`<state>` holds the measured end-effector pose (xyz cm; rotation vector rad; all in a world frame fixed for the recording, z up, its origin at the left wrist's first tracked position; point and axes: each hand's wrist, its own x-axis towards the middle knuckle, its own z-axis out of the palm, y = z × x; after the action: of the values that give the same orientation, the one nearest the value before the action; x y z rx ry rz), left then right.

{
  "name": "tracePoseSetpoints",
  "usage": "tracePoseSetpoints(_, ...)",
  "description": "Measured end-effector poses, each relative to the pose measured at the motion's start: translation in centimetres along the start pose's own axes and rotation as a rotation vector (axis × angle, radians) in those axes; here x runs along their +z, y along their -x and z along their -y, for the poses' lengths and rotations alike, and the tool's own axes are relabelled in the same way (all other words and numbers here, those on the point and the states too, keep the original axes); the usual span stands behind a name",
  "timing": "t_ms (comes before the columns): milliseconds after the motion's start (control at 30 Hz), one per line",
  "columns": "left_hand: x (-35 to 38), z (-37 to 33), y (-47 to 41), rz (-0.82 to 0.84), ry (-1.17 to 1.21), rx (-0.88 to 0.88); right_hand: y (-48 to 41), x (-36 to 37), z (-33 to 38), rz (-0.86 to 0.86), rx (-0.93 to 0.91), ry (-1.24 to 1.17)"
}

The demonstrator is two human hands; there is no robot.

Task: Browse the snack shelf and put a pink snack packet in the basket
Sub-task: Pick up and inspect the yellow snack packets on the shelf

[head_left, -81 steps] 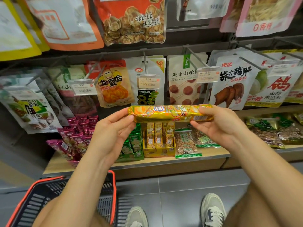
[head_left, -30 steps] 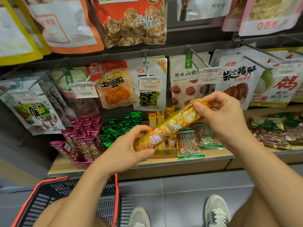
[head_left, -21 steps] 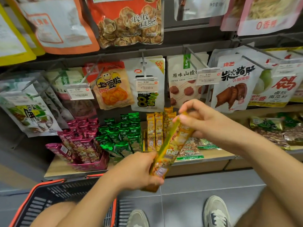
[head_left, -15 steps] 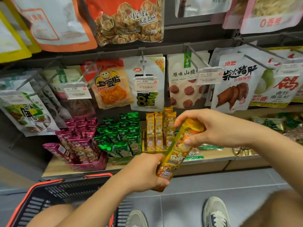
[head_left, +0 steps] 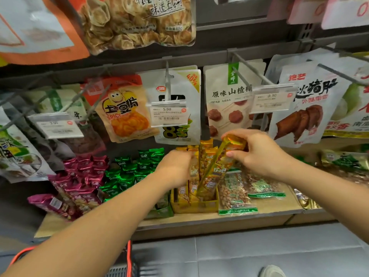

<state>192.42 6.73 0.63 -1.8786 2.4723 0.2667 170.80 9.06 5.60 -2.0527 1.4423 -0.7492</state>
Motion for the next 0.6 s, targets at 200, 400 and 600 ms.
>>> tracePoseSetpoints(200,2.8,0.1,-6.9,0.123,-0.087,-0.058,-2.7,5.1,-3.3,-0.009,0.002,-0.022)
tracePoseSetpoints(400,5.0,1.4,-9.9,0.158,-0.085,-0.033,-2.3,8.8,-5.9,0.106,0.01,0.056)
tracePoseSetpoints(600,4.7,1.5,-9.3,0.108,-0.181,-0.081,-2.9,9.6,-6.0,0.123,0.043,0.076)
